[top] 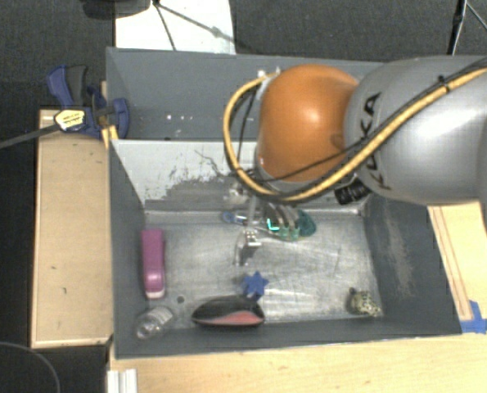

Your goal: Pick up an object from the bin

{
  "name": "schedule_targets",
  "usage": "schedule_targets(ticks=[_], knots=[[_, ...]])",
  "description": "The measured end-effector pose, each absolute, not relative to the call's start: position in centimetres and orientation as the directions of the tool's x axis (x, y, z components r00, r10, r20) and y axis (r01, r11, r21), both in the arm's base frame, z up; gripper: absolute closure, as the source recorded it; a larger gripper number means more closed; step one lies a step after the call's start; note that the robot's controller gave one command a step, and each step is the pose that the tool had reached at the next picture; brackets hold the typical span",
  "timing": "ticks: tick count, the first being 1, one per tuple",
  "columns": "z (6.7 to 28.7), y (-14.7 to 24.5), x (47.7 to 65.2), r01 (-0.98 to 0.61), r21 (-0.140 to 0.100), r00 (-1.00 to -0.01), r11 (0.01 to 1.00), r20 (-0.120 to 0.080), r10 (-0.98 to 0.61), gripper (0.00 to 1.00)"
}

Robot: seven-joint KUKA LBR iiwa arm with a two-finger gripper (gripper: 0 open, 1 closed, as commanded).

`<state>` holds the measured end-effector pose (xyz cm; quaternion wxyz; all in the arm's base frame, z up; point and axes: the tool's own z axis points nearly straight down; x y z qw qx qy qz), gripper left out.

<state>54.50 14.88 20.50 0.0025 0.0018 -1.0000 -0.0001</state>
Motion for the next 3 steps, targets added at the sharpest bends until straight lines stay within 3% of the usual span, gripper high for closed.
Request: schedule_targets(ticks=[1, 2, 3], knots=[[8.0, 24.3, 56.1, 0.107, -0.012, -0.994, 0.994, -0.002, 0.107, 0.00], [7.7, 24.1, 51.2, 0.151, -0.012, -0.988, 0.988, -0.007, 0.151, 0.00], [7.2, 17.5, 56.0, -0.237, 0.000, -0.972, 0.972, -0.011, -0.237, 0.00]])
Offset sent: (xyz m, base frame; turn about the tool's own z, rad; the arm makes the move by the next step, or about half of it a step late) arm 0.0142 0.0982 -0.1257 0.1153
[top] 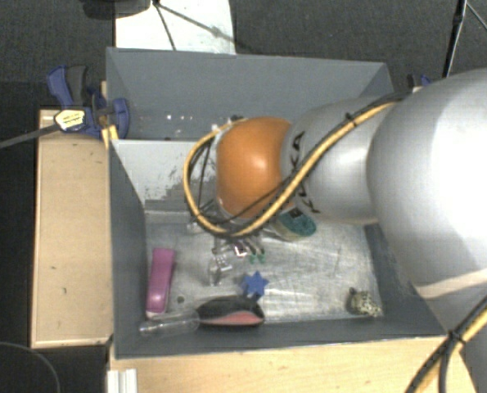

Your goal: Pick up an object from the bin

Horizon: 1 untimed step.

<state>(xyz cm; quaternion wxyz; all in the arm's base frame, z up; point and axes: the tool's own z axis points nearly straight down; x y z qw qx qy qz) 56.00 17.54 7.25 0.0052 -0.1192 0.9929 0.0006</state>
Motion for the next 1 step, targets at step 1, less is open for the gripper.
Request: schedule_targets(ticks=[1], knots=[[16.42, 10.08, 51.40, -0.441, -0.003, -0.898, 0.898, -0.006, -0.441, 0.00]])
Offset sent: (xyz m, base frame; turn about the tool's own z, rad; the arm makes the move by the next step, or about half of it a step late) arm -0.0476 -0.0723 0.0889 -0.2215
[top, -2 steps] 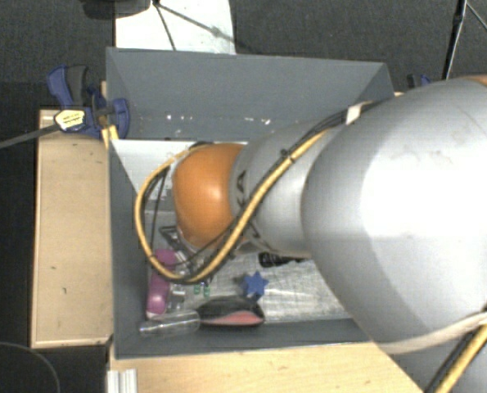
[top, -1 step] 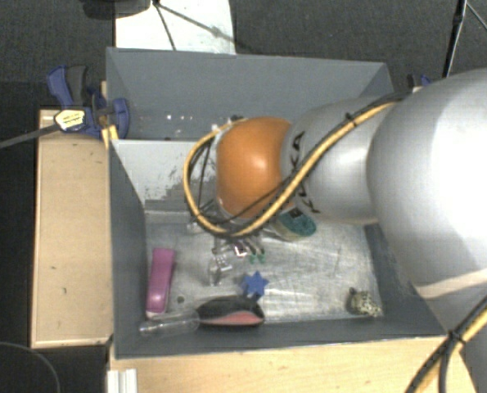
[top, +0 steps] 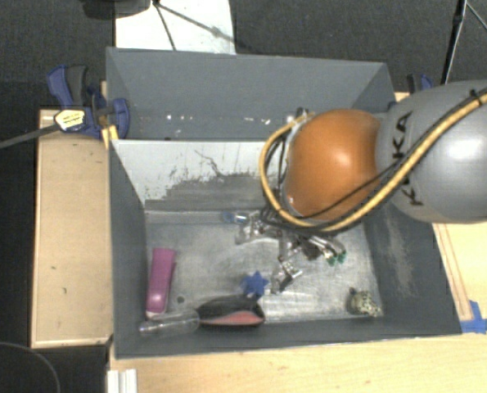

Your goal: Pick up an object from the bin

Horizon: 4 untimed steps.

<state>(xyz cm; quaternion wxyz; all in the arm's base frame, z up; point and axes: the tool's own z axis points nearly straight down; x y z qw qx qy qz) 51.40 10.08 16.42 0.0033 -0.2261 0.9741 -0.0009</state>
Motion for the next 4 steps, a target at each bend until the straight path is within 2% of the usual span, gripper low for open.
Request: schedule_targets(ticks=[1, 2, 3, 4], knots=[[7.1, 17.4, 51.8, -0.502, -0.002, -0.865, 0.865, -0.013, -0.502, 0.00], [11.8, 7.8, 51.5, -0.759, -0.004, -0.651, 0.651, -0.004, -0.759, 0.00], [7.5, 8.3, 49.5, -0.708, -0.001, -0.706, 0.706, -0.008, -0.708, 0.00], [7.8, 8.4, 49.6, -0.706, -0.004, -0.708, 0.708, -0.012, -0.706, 1.00]])
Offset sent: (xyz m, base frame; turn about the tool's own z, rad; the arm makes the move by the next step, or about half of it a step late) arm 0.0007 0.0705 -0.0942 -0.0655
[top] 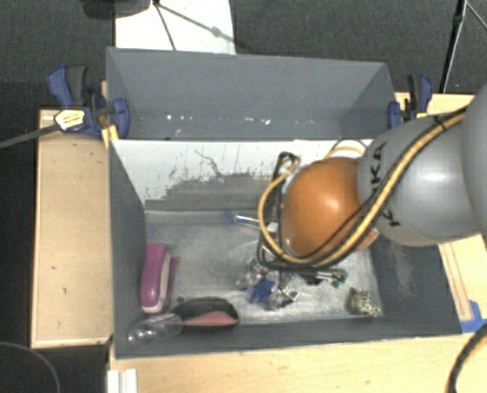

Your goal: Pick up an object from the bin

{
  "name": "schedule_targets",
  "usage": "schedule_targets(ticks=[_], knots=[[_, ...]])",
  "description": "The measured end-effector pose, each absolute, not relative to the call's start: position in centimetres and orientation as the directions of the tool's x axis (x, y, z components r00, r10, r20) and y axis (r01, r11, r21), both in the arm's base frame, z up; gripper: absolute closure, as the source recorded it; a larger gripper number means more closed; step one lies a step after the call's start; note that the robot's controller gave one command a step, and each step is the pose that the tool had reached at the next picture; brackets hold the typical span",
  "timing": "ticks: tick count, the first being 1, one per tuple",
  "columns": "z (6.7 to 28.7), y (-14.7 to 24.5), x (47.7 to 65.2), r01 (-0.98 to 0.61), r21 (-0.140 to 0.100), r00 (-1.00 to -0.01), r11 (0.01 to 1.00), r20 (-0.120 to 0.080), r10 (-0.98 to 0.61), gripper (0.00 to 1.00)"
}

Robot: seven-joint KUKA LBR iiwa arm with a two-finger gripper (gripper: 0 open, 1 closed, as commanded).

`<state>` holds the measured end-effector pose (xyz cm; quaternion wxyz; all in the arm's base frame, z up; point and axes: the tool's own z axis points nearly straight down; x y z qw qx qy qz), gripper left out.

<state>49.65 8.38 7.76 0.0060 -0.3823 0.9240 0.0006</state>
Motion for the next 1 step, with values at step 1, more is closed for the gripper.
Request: schedule_targets(ticks=[1], knots=[[22.05, 9.79, 49.34, -0.722, -0.006, -0.692, 0.692, -0.009, -0.722, 1.00]])
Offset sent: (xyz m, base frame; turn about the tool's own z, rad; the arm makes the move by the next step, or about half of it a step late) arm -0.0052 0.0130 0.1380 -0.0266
